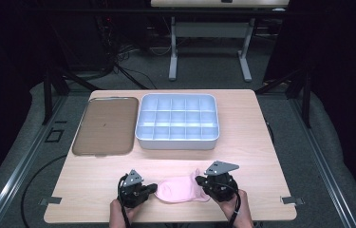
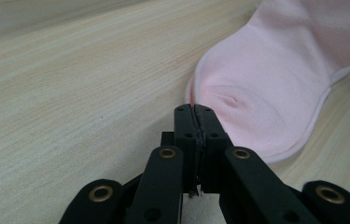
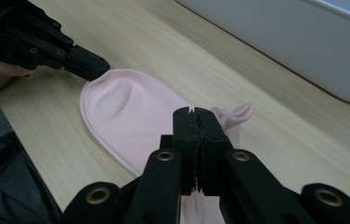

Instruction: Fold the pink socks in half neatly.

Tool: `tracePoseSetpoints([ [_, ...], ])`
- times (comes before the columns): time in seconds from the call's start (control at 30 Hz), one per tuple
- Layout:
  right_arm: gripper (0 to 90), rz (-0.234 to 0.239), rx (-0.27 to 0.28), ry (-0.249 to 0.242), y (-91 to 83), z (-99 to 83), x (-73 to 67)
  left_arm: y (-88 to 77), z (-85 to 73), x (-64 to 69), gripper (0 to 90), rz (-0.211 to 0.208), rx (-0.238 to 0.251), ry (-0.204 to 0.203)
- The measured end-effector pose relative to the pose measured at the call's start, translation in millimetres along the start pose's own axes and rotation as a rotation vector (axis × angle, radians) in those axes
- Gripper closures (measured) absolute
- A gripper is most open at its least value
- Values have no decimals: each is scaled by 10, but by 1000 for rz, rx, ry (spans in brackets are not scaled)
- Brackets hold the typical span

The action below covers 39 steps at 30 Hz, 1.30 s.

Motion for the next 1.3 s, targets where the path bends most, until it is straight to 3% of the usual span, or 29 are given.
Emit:
tracePoseSetpoints([
  [0.77,884,87,-8,-111,326,294,-395,-2,-2,1,882,2,-3,2],
  [1.3,883,172,-38,-178,614,346,-721,0,-1,0,882,0,0,1],
])
Point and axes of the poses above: each handheld gripper's, and its own axes: y roughly forward along the jaws, z roughly out of its top, x roughly to its right, the point moved 9 cm from there along y, roughly forward along the jaws, and after that the axes turned 10 degrees about -y, right-handed, at the moved point
